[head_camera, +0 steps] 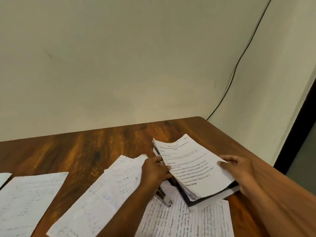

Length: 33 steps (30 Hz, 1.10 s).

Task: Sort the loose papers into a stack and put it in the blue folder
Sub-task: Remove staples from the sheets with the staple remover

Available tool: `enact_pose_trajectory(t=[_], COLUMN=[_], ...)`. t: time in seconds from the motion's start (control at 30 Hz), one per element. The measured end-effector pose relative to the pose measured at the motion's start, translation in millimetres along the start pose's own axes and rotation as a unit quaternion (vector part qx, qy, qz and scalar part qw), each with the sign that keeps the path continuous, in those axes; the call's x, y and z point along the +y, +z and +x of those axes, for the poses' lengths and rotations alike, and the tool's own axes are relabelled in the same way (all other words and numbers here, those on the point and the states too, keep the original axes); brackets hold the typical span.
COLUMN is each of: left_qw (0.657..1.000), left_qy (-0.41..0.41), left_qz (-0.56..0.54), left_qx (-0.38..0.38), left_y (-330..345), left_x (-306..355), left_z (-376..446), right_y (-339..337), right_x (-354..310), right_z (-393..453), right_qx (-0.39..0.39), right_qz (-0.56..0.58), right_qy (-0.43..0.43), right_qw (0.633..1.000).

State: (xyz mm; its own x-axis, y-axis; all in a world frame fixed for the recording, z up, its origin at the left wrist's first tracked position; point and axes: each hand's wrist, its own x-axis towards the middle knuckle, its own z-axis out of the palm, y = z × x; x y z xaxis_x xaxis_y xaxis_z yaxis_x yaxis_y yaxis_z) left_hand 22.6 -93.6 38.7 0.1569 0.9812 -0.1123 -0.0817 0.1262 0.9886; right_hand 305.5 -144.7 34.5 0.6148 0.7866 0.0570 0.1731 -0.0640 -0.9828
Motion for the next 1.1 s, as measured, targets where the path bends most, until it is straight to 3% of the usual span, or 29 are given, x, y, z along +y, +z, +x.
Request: enact_pose_trajectory(t=[0.13, 0.23, 0.43, 0.8, 0.9, 1.0, 1.1], left_qw=[0.997, 0.986, 0.951, 0.907, 0.908, 0.898, 0.878], left_qy=[0.031, 0.055, 0.085, 0.218, 0.208, 0.177, 0.146], left_qz=[0.056, 0.146, 0.286, 0.333, 0.322, 0.355, 0.412], left_qx=[0.035, 0.062, 0.086, 0.14, 0.169, 0.192, 0.196], left_y=[4, 7, 11, 5, -16, -49, -88], left_x=[-4, -6, -3, 8, 7, 1, -5], left_z=[2, 1, -3, -39, -47, -57, -72], right_y=[3, 4, 5, 7, 9, 20, 41], right_x=[11, 16, 19, 25, 23, 8, -15], right_z=[-3, -3, -6, -9, -11, -32, -71], right_qx=[0.07, 0.077, 0.09, 0.113, 0.138, 0.088, -0.051], right_qz=[-0.092, -0.168, -0.227, -0.293, -0.342, -0.309, -0.248], right_qy=[-0.056, -0.105, -0.118, -0.166, -0.219, -0.303, -0.344], right_qw=[0.992, 0.977, 0.962, 0.935, 0.903, 0.897, 0.904])
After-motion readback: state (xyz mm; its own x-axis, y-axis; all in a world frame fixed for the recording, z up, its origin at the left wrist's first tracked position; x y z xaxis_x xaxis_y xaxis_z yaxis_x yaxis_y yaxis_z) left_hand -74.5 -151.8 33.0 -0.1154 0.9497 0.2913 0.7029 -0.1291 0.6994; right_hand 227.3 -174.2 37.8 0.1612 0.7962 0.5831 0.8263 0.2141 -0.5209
